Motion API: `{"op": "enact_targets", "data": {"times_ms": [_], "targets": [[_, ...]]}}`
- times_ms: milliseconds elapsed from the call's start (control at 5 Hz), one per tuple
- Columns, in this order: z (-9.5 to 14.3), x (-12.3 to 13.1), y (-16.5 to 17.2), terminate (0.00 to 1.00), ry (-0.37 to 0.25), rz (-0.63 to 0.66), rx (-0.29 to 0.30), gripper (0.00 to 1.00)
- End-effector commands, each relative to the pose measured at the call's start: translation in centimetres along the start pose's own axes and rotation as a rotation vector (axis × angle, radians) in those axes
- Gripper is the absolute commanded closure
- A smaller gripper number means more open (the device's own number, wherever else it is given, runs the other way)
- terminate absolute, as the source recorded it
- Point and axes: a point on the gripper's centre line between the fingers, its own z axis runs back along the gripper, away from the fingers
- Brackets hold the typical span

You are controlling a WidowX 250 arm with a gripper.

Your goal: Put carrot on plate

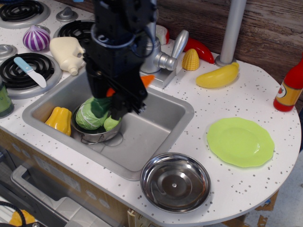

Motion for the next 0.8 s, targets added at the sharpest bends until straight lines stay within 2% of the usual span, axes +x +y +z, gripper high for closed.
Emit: {"op": "enact_targets", "data": {"times_ms": [0,200,400,600], "targets": [[0.3,3.6,-3.7,0.0,-0.156,-0.156,-0.013,1.0],[-0.5,6.1,-5.7,0.0,-0.201,-0.194,-0.017,1.0],[-2.9,9.2,-7.8,0.0,-0.24,-0.225,0.011,1.0],[-4.7,11.8,-9.2,1.0,-0.309,-0.255,-0.016,1.0]]}}
